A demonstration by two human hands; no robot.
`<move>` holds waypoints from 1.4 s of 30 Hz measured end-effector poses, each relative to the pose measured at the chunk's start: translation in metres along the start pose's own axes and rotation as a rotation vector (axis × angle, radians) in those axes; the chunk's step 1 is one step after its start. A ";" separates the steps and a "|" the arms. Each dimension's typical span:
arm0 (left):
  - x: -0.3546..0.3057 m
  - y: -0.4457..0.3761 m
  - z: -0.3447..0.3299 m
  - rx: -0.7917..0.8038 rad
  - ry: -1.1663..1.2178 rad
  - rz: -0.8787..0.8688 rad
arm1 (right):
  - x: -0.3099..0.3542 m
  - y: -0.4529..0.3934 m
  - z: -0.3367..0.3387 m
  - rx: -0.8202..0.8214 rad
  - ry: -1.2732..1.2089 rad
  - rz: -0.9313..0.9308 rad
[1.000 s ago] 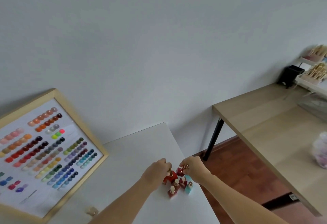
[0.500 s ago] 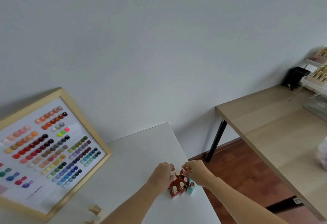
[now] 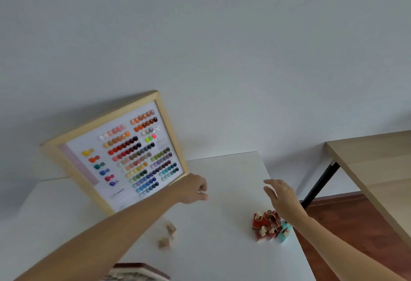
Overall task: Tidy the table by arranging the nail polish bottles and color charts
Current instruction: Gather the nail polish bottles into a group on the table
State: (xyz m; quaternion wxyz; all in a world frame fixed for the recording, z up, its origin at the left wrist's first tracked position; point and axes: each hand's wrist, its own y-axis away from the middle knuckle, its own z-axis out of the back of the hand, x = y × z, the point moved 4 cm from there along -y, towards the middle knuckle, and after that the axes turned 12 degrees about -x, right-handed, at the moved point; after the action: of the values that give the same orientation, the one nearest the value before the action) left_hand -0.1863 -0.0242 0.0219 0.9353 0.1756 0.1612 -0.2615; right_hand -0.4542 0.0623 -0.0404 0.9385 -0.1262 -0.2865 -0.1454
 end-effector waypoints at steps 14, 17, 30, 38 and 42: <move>0.119 0.091 -0.029 0.383 -0.049 0.078 | 0.165 0.039 -0.137 0.389 -0.119 0.255; 0.118 0.088 -0.038 0.403 -0.061 0.017 | 0.175 0.051 -0.156 0.460 -0.100 0.249; 0.137 0.086 -0.045 0.338 -0.110 -0.163 | 0.195 0.067 -0.201 0.569 -0.107 0.218; 0.148 0.081 -0.032 0.230 -0.064 -0.145 | 0.199 0.062 -0.192 0.527 -0.081 0.219; 0.132 0.064 -0.017 0.107 -0.032 -0.129 | 0.186 0.042 -0.162 0.452 -0.098 0.219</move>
State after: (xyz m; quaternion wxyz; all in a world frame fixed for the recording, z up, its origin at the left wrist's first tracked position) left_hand -0.0478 -0.0226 -0.0297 0.9082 0.2105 0.1432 -0.3321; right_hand -0.2110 0.0126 -0.0700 0.9380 0.0498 -0.3415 0.0311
